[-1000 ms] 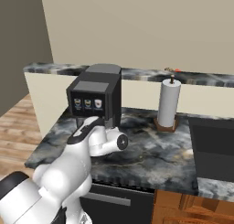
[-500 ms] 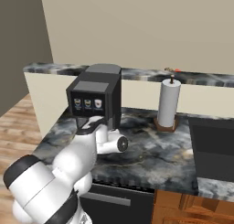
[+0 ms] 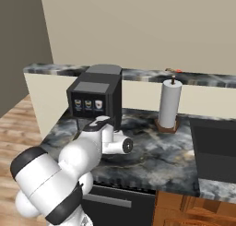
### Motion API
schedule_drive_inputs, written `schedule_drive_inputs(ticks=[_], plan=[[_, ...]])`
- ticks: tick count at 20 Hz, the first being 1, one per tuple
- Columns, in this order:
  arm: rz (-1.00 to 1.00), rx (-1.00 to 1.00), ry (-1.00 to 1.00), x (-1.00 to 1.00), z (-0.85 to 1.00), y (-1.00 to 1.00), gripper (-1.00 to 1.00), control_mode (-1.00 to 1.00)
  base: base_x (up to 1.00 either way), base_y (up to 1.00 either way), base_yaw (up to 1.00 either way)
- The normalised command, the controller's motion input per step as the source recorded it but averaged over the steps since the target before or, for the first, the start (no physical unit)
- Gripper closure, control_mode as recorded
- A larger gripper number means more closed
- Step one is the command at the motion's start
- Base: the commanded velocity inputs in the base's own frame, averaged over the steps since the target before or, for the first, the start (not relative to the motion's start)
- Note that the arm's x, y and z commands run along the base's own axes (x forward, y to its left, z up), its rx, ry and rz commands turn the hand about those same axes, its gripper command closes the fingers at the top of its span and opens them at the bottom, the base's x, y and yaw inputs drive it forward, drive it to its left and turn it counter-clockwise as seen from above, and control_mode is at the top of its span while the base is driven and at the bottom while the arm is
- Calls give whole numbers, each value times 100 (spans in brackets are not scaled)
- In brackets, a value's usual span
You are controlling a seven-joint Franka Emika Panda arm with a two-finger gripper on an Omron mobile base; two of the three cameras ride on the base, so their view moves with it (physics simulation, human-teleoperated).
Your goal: Pick up the brewed coffee from the coffee machine and place it next to the breakfast plate on the dining counter.
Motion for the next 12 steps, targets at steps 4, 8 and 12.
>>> schedule_drive_inputs(ticks=[4,8,12], plan=[[1,0,0,-8,0,0,100,-100,0,0,0],[4,0,0,-14,1,3,100,-100,0,0,0],[7,0,0,-20,12,12,100,-100,0,0,0]])
